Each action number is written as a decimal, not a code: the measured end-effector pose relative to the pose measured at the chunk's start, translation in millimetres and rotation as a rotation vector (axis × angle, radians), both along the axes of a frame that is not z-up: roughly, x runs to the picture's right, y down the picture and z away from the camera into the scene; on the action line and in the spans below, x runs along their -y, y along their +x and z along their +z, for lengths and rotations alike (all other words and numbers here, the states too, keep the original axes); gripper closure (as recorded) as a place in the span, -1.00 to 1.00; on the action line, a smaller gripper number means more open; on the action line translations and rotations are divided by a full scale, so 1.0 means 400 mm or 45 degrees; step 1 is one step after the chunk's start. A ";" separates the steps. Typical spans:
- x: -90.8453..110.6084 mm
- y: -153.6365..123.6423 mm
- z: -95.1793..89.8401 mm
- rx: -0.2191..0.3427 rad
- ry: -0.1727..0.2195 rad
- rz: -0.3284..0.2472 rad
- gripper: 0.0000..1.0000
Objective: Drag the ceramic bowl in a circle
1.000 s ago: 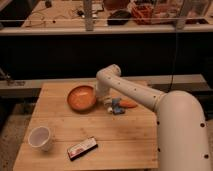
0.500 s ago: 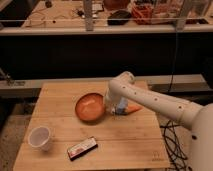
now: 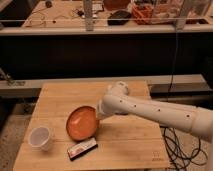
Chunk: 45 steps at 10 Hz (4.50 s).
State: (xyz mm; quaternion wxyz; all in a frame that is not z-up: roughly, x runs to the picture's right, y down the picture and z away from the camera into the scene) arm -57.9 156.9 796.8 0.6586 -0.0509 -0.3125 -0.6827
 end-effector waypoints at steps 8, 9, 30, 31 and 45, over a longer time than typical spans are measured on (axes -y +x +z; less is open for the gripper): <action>0.213 -0.240 0.293 0.053 -0.081 0.058 0.96; 0.237 -0.217 0.319 0.015 -0.091 0.095 0.96; 0.076 -0.155 0.103 0.077 -0.061 0.044 0.96; 0.108 -0.170 0.134 0.088 -0.066 0.061 0.96; 0.148 0.151 0.158 -0.083 -0.164 0.329 0.96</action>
